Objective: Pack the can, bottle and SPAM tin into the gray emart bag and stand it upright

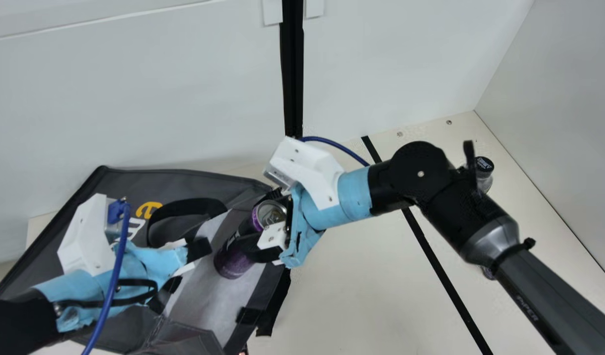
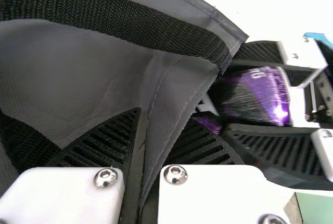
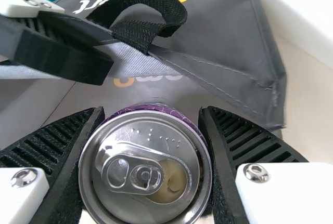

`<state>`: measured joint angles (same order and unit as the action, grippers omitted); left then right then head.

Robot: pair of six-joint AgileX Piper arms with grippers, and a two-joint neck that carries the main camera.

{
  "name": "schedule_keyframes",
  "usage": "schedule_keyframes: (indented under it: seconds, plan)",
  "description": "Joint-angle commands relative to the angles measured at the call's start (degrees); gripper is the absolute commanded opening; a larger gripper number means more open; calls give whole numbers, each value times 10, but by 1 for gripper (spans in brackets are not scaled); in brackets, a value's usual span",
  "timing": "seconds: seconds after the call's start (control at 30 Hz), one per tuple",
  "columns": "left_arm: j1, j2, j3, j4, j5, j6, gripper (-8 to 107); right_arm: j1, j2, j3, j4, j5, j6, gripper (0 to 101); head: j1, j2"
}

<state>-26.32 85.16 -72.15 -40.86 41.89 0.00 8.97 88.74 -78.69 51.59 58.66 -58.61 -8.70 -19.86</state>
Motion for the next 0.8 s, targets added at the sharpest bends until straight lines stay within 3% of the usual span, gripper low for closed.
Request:
schedule_keyframes:
  seconds: [0.0,0.77]
  plan:
    - [0,0,0,0,0,0,-8,3,4,3,2,-8,-3,0,-13,-1]
    - [0,0,0,0,0,0,-8,51,63,33,67,-85,-21,0,-13,-1]
